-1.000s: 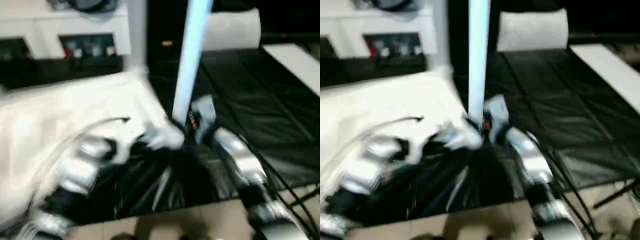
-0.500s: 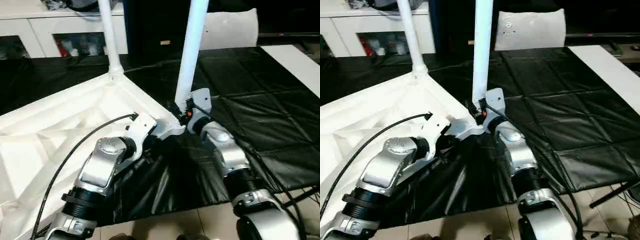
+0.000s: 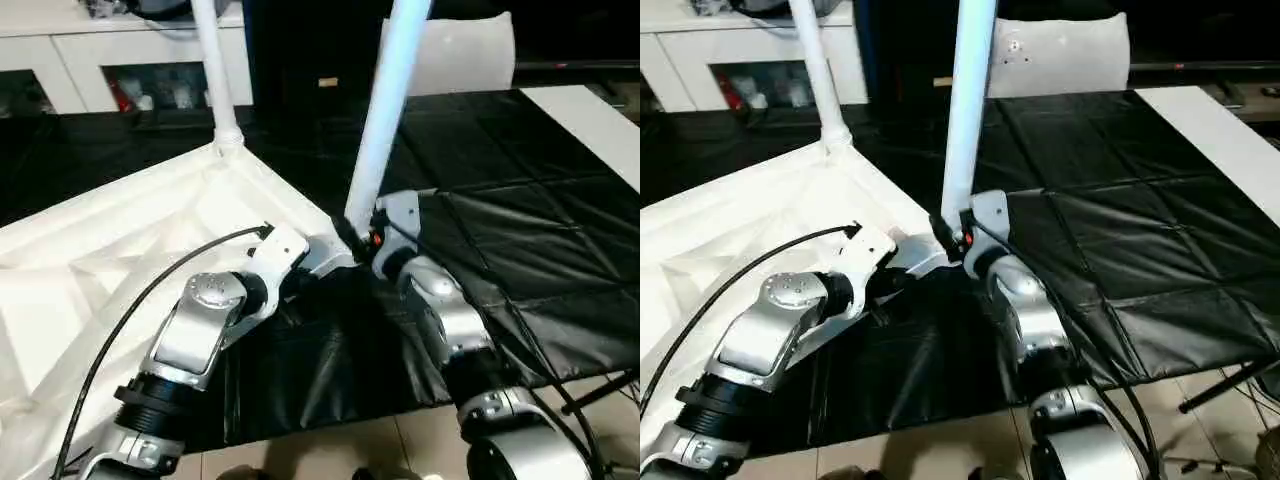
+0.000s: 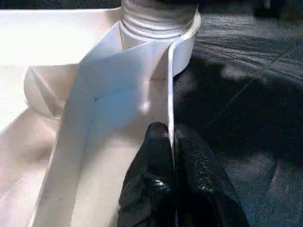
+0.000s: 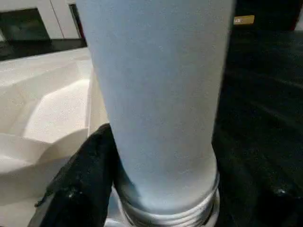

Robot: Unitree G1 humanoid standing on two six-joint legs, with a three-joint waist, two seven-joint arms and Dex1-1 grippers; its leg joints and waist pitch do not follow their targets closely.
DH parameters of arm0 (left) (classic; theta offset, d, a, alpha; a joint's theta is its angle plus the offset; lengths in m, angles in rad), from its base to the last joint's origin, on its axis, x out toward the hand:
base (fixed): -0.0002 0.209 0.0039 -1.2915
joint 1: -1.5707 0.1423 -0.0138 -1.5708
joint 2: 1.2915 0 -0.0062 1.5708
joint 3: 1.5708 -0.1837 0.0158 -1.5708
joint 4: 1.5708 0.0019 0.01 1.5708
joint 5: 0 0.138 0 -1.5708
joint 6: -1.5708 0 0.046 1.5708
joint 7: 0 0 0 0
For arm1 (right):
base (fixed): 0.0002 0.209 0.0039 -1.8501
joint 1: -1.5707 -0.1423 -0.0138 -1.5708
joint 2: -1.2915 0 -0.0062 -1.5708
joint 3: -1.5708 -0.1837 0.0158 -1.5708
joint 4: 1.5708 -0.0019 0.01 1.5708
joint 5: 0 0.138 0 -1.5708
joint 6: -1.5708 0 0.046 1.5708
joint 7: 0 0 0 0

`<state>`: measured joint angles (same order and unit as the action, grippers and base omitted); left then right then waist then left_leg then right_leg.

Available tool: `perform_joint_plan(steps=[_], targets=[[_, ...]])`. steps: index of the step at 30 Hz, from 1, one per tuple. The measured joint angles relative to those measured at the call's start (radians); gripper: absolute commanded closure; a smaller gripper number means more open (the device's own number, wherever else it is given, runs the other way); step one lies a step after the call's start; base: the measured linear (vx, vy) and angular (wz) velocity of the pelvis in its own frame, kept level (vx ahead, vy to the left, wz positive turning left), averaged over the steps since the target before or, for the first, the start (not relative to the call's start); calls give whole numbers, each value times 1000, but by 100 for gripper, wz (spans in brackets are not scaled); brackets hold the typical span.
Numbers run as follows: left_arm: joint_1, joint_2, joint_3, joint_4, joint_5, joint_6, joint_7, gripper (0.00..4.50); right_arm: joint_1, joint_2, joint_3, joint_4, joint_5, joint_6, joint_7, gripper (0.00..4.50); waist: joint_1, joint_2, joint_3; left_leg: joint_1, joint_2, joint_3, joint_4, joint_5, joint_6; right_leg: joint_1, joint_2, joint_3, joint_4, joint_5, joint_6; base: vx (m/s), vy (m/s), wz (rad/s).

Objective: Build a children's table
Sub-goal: Insert table leg to table base

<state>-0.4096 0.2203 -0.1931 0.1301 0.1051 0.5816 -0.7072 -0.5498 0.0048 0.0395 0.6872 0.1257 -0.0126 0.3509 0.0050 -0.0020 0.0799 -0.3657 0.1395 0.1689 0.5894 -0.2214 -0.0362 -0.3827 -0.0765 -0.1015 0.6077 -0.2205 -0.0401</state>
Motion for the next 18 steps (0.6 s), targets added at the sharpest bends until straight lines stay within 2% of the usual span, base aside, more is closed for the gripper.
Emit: perform_joint_plan(steps=[2,6,13,18], targets=[[-1,2,-1,5,-1,-10,-3,450,6,-5,1,2,-1,9,10,102,2,0,0,1,1,1,-2,0,0,0,0,0,0,0,0,0,0,0],[-16,22,-9,29,-5,-41,-30,450,71,-27,0,-23,9,13,48,62,7,3,-1,0,5,4,-2,4,-3,-2,2,-1,2,1,-2,0,0,0],[-37,66,-16,78,-23,-116,-63,450,198,-99,11,-161,38,98,162,3,15,3,-1,-1,8,6,-2,14,0,-3,4,-1,3,2,-3,0,0,0],[-46,77,-17,95,-26,-142,-77,450,263,-157,8,-263,72,141,224,3,24,3,-1,-3,8,7,-1,15,1,-5,4,-1,3,2,-3,0,0,0]])
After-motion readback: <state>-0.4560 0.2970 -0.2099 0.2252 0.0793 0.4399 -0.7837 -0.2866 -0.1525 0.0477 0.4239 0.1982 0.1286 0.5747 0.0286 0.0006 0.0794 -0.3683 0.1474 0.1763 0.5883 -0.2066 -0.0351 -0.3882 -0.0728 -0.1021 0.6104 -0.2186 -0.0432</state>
